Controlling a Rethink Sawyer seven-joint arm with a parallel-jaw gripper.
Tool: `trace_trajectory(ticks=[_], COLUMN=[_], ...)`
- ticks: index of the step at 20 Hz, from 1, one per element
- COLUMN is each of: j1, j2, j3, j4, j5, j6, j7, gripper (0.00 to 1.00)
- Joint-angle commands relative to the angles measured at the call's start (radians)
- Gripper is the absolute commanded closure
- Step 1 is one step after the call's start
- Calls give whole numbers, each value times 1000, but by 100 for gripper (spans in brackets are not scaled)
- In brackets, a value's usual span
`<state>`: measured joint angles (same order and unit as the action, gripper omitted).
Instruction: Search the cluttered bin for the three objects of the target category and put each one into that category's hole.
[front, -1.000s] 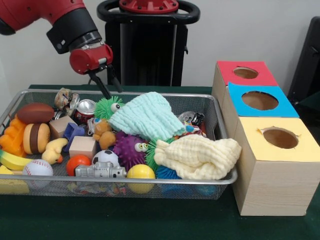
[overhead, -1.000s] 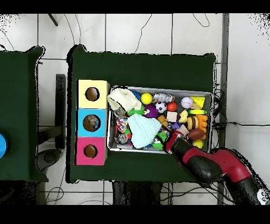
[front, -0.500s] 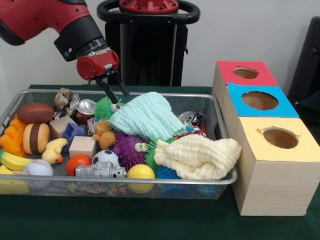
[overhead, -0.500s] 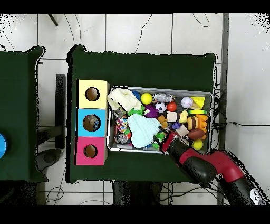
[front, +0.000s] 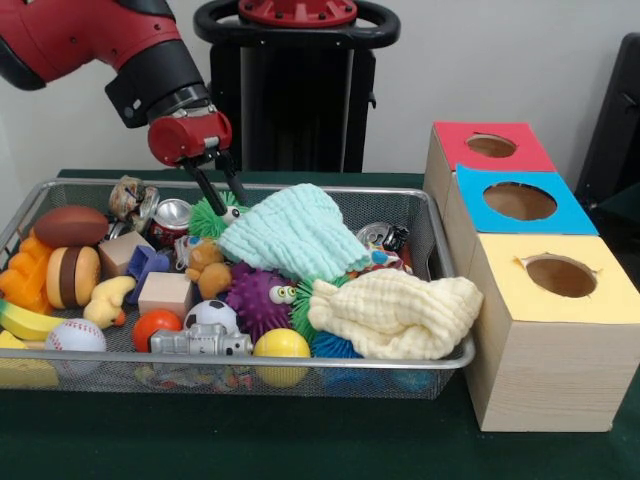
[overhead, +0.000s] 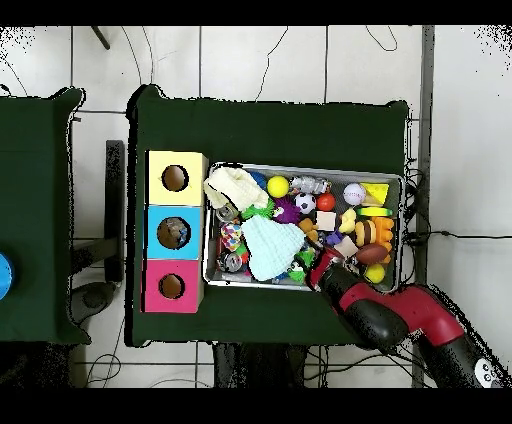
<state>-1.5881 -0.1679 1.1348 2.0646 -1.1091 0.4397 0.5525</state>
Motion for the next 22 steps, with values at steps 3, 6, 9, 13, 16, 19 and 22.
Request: trace_trajectory(ticks=[3,6,9,13,16,19,22], j1=[124,181,207,235,250,257,253], j2=[-141,-190,-206,-223,-233,-237,-231], j3=[-137,-194,-226,-261,-282,-293,-296], j4=[-170,-183,-190,-199,-203,-206,-206], j5=[-190,-244,-245,-216,-194,-186,-176], j6=[-37,-27,-21,17,35,28,18], j7=[-59,-3,5,-4,-16,-22,-31], gripper=[0,0,0,0,0,0,0])
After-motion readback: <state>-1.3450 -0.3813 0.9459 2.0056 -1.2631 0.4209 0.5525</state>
